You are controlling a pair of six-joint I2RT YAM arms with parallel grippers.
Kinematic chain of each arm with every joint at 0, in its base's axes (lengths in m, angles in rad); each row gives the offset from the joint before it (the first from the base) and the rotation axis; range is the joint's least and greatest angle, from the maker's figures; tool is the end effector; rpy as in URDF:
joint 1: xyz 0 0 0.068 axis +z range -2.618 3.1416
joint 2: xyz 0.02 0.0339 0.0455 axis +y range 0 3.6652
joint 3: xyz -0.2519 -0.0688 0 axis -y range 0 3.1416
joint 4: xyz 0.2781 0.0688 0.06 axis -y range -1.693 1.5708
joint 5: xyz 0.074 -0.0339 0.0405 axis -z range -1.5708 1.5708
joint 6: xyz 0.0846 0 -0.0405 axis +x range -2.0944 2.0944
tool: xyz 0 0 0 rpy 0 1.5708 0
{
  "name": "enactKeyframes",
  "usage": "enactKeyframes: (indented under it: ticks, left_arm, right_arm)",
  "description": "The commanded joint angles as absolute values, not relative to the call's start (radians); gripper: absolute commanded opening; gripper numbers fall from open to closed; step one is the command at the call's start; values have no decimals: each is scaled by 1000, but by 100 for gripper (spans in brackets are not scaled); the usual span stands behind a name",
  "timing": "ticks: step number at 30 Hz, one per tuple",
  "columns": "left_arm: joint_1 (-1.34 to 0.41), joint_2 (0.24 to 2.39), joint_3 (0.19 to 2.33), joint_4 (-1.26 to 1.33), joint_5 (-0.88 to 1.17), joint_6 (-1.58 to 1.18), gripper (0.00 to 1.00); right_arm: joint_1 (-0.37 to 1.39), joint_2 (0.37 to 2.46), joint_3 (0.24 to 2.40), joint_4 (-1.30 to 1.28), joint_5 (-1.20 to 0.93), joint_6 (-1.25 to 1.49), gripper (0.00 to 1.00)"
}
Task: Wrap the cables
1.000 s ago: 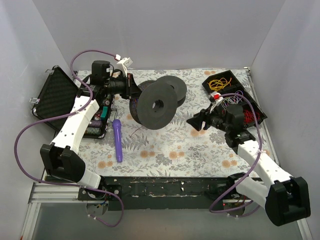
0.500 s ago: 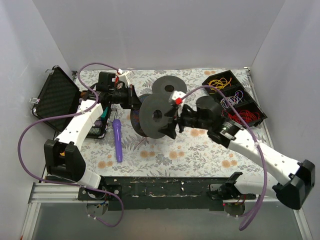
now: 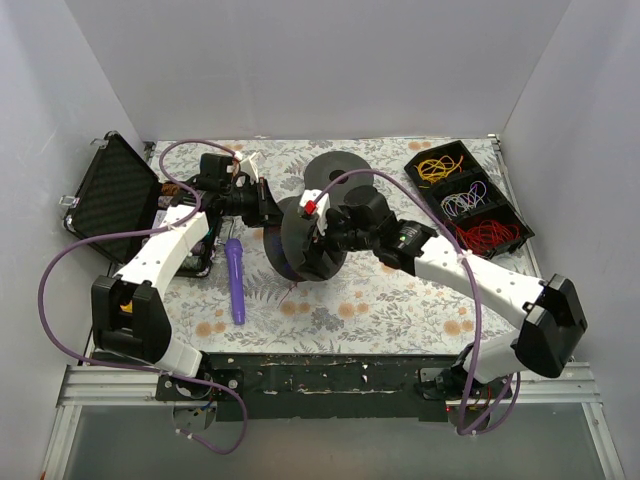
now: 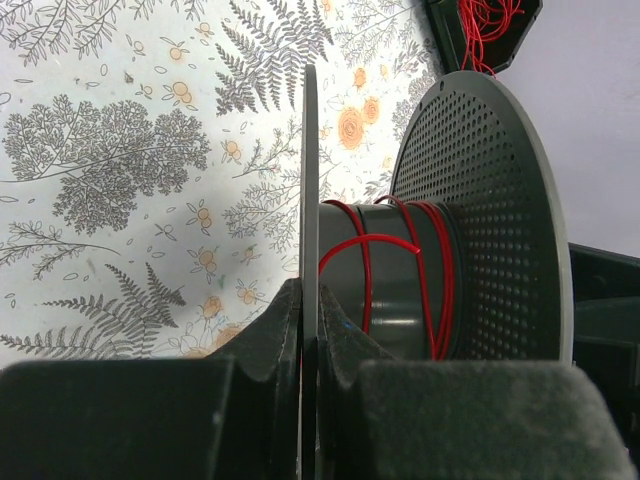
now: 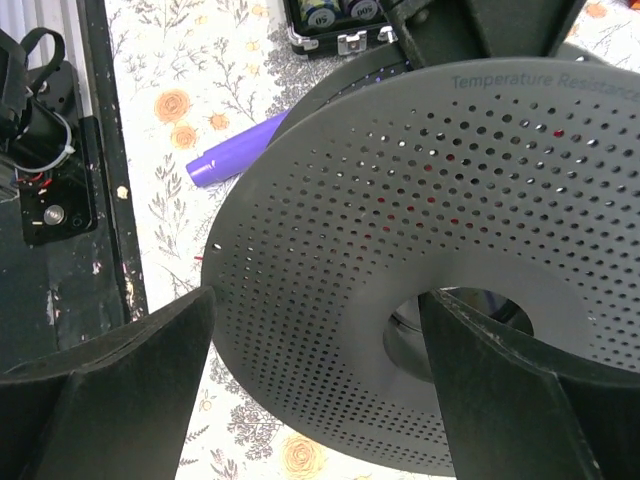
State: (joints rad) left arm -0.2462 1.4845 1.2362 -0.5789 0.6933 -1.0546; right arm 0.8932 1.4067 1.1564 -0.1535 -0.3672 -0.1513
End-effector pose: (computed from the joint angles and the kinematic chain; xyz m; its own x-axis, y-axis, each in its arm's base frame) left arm 0.3522 -0.1443 0.2519 -0.8803 -0.4685 0.0750 -0.3212 0.4722 -0.8209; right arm 0.2295 0.3336 0.2912 -0.1027 -0.3520 -0.9303 -0.9606 0.2780 0.0008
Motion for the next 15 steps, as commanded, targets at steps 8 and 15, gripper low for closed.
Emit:
enactKeyframes:
  ticks: [8, 15]
  left_arm:
    - [-241, 1462, 1204, -472, 796, -1146, 0]
    - [-219, 1488, 1189, -451, 787, -1154, 0]
  right_arm:
    - [896, 1537, 1212, -124, -524, -114, 91]
    - [926, 1453, 1155, -98, -625, -114, 92]
